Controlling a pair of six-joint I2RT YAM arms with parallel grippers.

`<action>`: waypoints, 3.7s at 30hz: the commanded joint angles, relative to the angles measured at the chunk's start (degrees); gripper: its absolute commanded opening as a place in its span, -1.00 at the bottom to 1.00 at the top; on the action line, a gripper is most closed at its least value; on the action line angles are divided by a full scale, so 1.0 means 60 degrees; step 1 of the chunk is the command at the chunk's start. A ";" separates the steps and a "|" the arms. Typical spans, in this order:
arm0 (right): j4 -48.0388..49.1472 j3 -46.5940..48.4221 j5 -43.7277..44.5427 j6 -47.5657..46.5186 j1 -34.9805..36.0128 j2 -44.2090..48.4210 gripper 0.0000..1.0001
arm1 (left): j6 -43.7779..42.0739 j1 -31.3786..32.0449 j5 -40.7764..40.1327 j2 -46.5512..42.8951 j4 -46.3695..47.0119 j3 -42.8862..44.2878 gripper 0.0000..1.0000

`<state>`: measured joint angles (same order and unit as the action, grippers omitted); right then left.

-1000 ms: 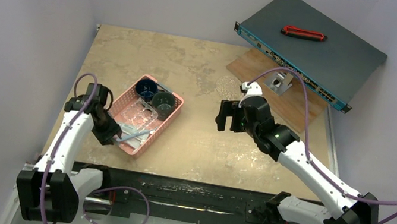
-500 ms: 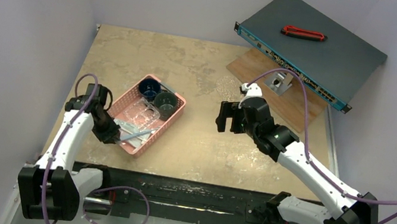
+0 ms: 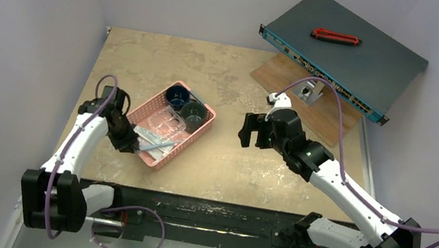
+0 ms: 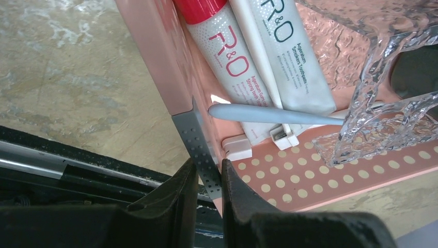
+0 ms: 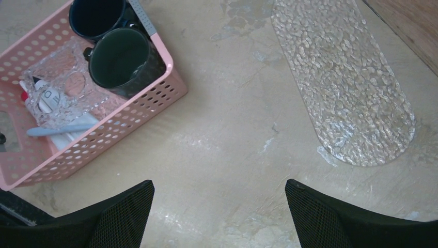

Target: Prepare toiletry sets of a toothbrush and toothpaste on the tray

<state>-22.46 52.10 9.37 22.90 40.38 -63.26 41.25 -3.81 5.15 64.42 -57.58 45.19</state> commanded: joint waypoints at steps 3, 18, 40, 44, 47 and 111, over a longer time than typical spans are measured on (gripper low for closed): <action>0.0271 -0.0172 -0.0301 -0.0076 0.0004 0.0543 0.98 | -0.0958 0.1098 0.0972 0.0709 0.0655 0.1072 -1.00; -0.0217 -0.0229 -0.0443 -0.0111 0.0000 0.1050 0.97 | -0.1550 0.3512 0.0263 0.2538 0.0666 0.2686 -1.00; -0.0545 0.0145 -0.0314 -0.0023 0.0001 0.0705 0.96 | -0.1905 0.4584 -0.0807 0.3743 -0.0040 0.3908 -1.00; -0.0473 0.0212 0.0050 0.0031 0.0004 0.0535 0.96 | -0.1585 0.4290 -0.1098 0.4035 -0.0027 0.4158 -1.00; -0.0569 0.0335 0.0351 0.0120 -0.0004 0.0310 0.96 | -0.1367 0.3738 -0.0805 0.4157 0.0145 0.4196 -1.00; 0.2106 0.4874 0.3700 0.1769 -0.2194 -0.8754 0.79 | -0.2409 0.0916 0.1746 0.0389 0.1178 0.2998 0.68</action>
<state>-9.76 77.65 32.18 34.17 28.64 -114.15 29.89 -0.75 11.18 71.11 -54.61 65.80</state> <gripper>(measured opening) 0.892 0.731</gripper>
